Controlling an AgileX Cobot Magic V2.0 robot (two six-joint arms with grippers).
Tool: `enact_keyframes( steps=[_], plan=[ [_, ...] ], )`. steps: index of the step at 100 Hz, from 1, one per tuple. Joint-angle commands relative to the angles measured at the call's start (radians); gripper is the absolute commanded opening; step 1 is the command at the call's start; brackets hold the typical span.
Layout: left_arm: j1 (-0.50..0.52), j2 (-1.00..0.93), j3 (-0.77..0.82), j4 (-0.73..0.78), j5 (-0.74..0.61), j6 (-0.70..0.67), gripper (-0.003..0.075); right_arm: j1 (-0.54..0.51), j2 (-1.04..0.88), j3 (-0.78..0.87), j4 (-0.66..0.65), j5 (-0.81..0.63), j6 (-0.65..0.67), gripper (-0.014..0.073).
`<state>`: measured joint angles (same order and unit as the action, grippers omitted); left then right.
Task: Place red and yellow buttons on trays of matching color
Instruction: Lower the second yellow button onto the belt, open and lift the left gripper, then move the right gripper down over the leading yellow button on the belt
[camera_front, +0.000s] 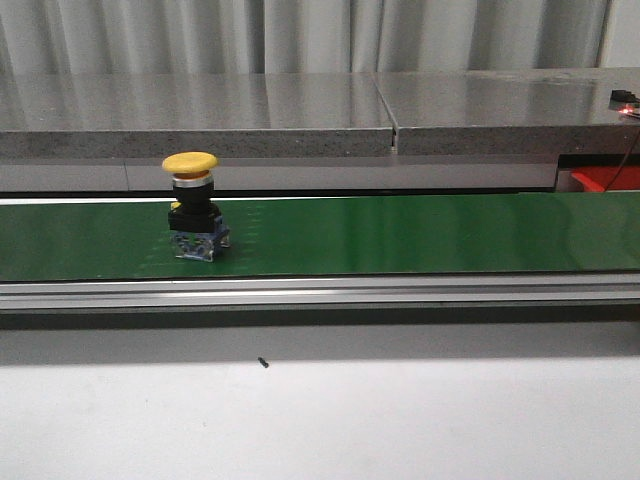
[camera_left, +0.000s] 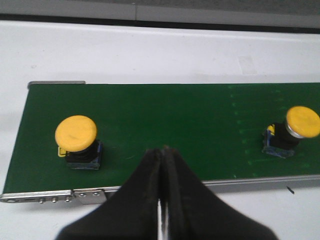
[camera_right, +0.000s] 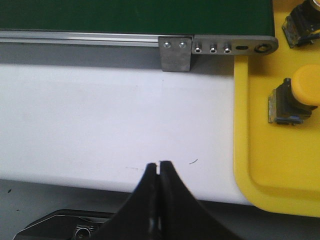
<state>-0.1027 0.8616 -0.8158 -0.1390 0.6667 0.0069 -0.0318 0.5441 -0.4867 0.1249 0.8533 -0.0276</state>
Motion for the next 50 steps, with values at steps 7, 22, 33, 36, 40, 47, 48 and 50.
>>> enact_keyframes(
  steps=[7, 22, 33, 36, 40, 47, 48, 50],
  plan=[
    [-0.121, -0.087, 0.052, 0.029, -0.128, -0.018, -0.002, 0.001, 0.001, -0.035, 0.0, -0.046, -0.008, -0.0091],
    [-0.155, -0.171, 0.134, 0.017, -0.139, -0.018, -0.002, 0.001, 0.001, -0.035, 0.0, -0.046, -0.008, -0.0091],
    [-0.128, -0.236, 0.198, -0.009, -0.164, -0.018, -0.002, 0.001, 0.001, -0.035, 0.0, -0.046, -0.008, -0.0091],
    [-0.116, -0.253, 0.211, -0.009, -0.169, -0.018, -0.002, 0.001, 0.001, -0.035, 0.0, -0.046, -0.008, -0.0091],
    [-0.103, -0.279, 0.228, -0.009, -0.17, -0.018, -0.002, 0.001, 0.001, -0.035, 0.0, -0.046, -0.008, -0.0091],
    [-0.075, -0.32, 0.25, -0.012, -0.17, -0.018, -0.002, 0.001, 0.001, -0.035, 0.0, -0.046, -0.008, -0.0091],
    [-0.069, -0.324, 0.252, -0.014, -0.17, -0.018, -0.002, 0.001, 0.001, -0.035, 0.0, -0.046, -0.008, -0.0091],
    [-0.06, -0.336, 0.259, -0.014, -0.17, -0.018, -0.002, 0.001, 0.001, -0.035, 0.0, -0.046, -0.008, -0.0091]
  ],
)
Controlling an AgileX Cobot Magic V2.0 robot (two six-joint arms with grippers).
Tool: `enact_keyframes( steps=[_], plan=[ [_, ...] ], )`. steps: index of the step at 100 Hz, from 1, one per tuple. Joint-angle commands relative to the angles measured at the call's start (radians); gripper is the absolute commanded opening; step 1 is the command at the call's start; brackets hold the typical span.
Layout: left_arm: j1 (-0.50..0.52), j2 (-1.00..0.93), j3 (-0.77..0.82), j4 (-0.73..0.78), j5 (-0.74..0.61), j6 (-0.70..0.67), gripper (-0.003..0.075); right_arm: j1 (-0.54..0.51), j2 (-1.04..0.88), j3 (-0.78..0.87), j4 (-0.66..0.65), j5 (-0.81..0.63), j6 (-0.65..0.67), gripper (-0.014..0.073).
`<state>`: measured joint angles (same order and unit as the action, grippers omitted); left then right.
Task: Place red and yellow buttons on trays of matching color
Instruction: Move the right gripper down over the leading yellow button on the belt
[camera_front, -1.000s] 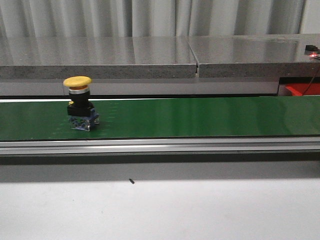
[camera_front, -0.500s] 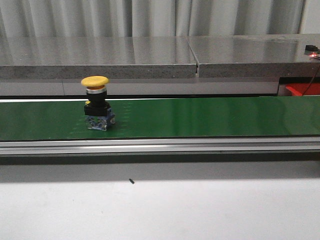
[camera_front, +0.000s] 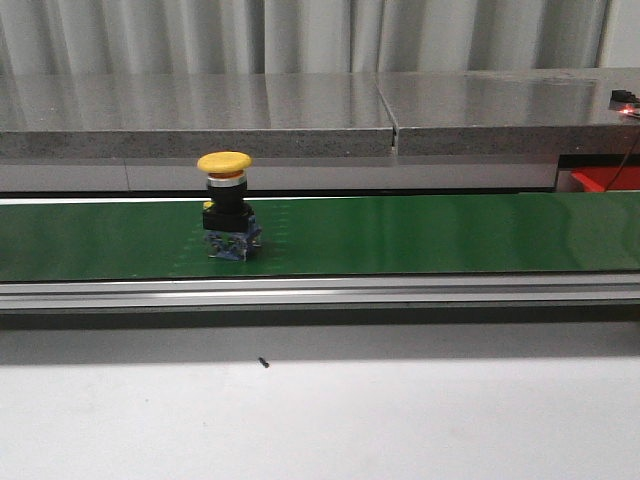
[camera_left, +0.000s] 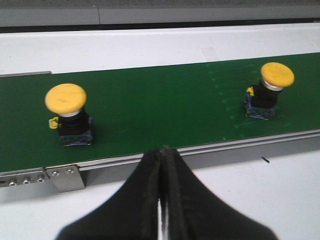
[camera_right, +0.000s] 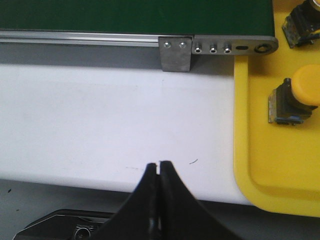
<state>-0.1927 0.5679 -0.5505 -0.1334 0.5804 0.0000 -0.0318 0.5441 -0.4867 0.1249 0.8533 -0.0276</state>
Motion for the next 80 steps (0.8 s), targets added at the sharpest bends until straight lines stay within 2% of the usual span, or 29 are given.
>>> enact_keyframes(
  steps=[1, 26, 80],
  plan=[
    [0.033, -0.047, -0.002, -0.019, -0.084, -0.011, -0.002, 0.001, 0.001, -0.035, 0.0, -0.046, -0.008, -0.0091],
    [0.153, -0.18, 0.06, -0.013, -0.074, -0.011, -0.002, 0.001, 0.001, -0.035, 0.0, -0.046, -0.008, -0.0091],
    [0.159, -0.2, 0.064, -0.011, -0.062, -0.011, -0.002, 0.001, 0.001, -0.035, 0.0, -0.046, -0.008, -0.0091]
  ],
)
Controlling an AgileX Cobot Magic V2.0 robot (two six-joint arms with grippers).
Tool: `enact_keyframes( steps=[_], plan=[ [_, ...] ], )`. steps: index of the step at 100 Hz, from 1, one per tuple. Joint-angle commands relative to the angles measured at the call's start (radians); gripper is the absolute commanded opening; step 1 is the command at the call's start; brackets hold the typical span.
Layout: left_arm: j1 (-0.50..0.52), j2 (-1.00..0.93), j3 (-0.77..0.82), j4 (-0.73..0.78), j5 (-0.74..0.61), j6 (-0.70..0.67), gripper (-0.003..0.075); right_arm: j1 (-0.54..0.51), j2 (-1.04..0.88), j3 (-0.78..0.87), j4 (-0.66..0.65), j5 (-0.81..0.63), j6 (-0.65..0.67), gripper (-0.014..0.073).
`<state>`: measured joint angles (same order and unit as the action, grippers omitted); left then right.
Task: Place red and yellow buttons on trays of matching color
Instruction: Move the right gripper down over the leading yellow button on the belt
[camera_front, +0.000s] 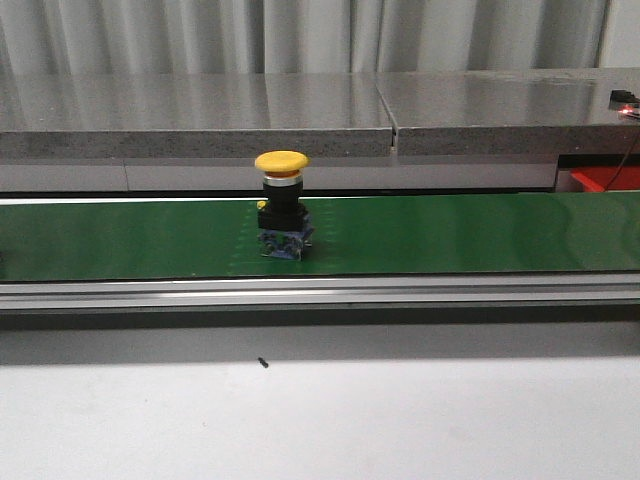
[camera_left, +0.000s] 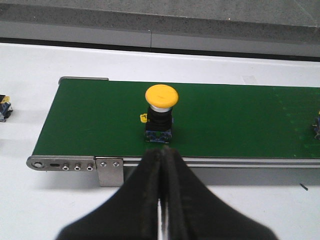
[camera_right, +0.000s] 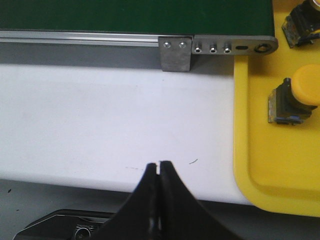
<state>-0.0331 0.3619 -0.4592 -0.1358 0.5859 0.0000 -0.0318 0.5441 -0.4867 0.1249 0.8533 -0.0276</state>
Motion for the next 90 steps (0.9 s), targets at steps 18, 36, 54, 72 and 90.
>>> enact_keyframes(
  steps=[18, 36, 54, 72, 90],
  plan=[
    [-0.001, 0.006, -0.028, -0.008, -0.068, -0.011, -0.002, 0.001, 0.001, -0.035, 0.0, -0.046, -0.008, -0.0091],
    [-0.001, 0.006, -0.028, -0.008, -0.068, -0.011, -0.002, 0.001, 0.001, -0.035, 0.0, -0.046, -0.008, -0.0091],
    [-0.001, 0.006, -0.028, -0.008, -0.068, -0.011, -0.002, 0.001, 0.001, -0.035, 0.0, -0.046, -0.008, -0.0091],
    [-0.001, 0.006, -0.028, -0.008, -0.068, -0.011, -0.002, 0.001, 0.031, -0.096, 0.002, -0.052, -0.008, -0.0091],
    [-0.001, 0.006, -0.028, -0.008, -0.068, -0.011, -0.002, 0.001, 0.181, -0.231, 0.002, -0.002, -0.008, -0.0091]
  ],
)
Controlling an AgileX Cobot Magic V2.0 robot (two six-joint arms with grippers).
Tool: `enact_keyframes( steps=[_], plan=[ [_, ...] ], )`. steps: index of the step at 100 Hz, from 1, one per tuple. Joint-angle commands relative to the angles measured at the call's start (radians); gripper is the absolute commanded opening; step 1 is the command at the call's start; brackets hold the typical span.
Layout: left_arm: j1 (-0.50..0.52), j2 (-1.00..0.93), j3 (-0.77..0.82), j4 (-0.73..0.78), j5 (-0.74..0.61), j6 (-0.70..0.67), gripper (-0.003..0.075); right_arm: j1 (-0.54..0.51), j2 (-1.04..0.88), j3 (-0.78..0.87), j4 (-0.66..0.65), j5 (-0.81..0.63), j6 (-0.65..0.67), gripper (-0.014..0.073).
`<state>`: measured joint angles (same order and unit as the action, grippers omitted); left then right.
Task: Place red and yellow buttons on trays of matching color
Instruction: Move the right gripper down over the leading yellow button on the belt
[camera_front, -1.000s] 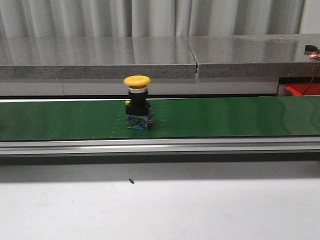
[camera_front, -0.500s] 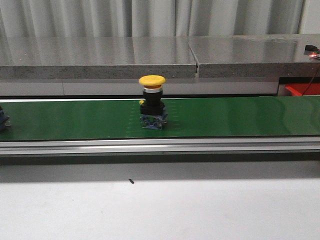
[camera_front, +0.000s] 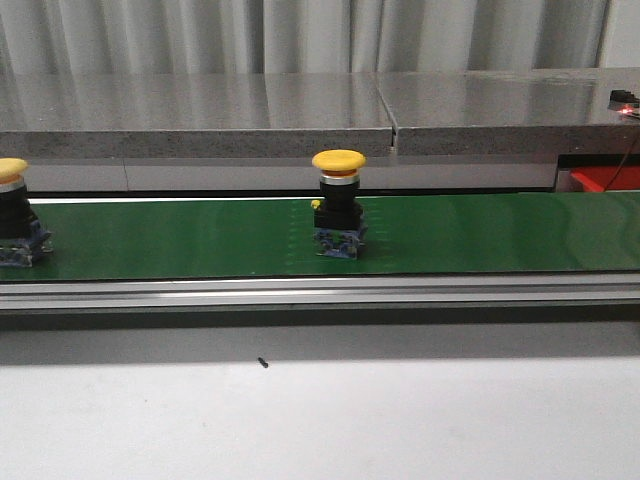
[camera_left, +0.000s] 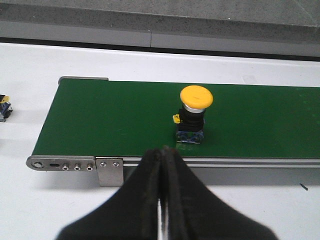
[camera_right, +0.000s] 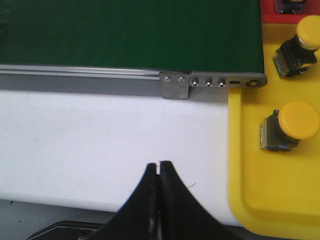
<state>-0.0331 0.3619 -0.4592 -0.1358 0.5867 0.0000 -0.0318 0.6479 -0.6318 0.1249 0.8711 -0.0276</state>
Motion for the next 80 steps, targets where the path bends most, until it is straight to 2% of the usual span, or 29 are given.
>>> enact_keyframes(
  steps=[1, 24, 37, 42, 47, 52, 64, 70, 75, 80],
  plan=[
    [-0.001, 0.006, -0.028, -0.008, -0.068, -0.011, -0.002, 0.001, 0.084, -0.096, 0.002, -0.016, -0.008, -0.0091],
    [-0.001, 0.006, -0.028, -0.008, -0.068, -0.011, -0.002, 0.016, 0.284, -0.271, 0.002, 0.016, -0.008, -0.0091],
    [-0.001, 0.006, -0.028, -0.008, -0.068, -0.011, -0.002, 0.095, 0.384, -0.383, 0.002, 0.044, -0.008, -0.0085],
    [-0.001, 0.006, -0.028, -0.008, -0.068, -0.011, -0.002, 0.128, 0.424, -0.428, 0.002, 0.063, -0.008, -0.0054],
    [-0.001, 0.006, -0.028, -0.008, -0.068, -0.011, -0.002, 0.16, 0.465, -0.469, 0.002, 0.079, -0.008, 0.0019],
    [-0.001, 0.006, -0.028, -0.008, -0.068, -0.011, -0.002, 0.191, 0.504, -0.51, 0.002, 0.087, -0.008, 0.0128],
    [-0.001, 0.006, -0.028, -0.008, -0.068, -0.011, -0.002, 0.262, 0.588, -0.576, 0.002, 0.09, 0.002, 0.0481],
    [-0.001, 0.006, -0.028, -0.008, -0.068, -0.011, -0.002, 0.292, 0.628, -0.607, 0.002, 0.094, 0.018, 0.06],
    [-0.001, 0.006, -0.028, -0.008, -0.068, -0.011, -0.002, 0.311, 0.659, -0.627, 0.002, 0.099, 0.041, 0.0641],
    [-0.001, 0.006, -0.028, -0.008, -0.068, -0.011, -0.002, 0.335, 0.687, -0.651, 0.002, 0.101, 0.064, 0.0634]
  ],
)
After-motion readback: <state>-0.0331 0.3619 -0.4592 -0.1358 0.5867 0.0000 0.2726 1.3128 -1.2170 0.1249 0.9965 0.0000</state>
